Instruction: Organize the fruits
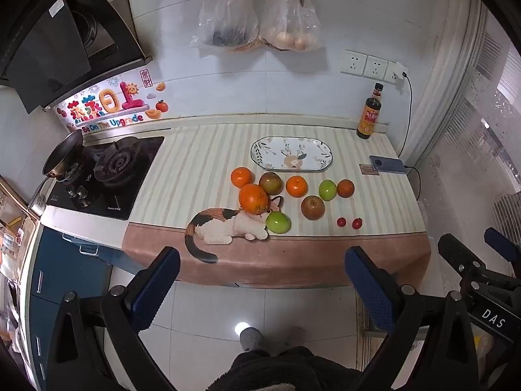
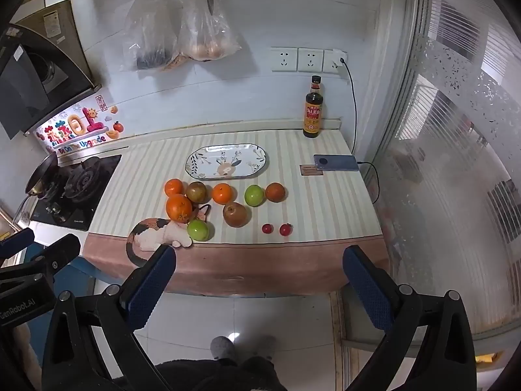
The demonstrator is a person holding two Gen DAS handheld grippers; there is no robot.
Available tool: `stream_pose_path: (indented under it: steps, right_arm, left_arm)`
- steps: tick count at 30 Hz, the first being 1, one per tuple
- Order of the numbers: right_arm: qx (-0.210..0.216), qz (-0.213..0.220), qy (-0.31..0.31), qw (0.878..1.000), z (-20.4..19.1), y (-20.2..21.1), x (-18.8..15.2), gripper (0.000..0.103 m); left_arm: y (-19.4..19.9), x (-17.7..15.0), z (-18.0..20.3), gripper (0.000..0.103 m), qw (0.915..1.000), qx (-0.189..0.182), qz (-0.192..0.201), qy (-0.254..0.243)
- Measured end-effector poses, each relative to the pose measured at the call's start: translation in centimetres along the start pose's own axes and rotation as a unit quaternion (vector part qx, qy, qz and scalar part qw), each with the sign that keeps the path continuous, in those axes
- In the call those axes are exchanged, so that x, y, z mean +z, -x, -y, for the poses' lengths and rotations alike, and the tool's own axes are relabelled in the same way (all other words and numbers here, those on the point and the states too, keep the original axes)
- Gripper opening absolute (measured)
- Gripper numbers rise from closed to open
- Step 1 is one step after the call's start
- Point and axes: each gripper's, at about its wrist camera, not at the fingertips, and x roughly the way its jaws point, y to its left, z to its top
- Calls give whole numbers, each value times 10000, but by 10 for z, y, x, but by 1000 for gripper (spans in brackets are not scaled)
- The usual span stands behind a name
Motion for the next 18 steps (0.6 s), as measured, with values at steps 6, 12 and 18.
stream_pose_path:
  steps: [6, 12, 18]
  right_arm:
    - [31, -4, -19, 10000, -1, 1, 0, 103]
    - [19, 16, -13, 10000, 0, 4, 1, 103]
    - [27, 32, -23, 10000, -1, 5, -2, 103]
  left_arm:
    - [1, 0, 0, 103, 10000, 3, 38, -9]
    - [1, 0, 0, 103, 10000, -1, 54, -5]
    - [1, 0, 0, 103, 10000, -5, 60, -6]
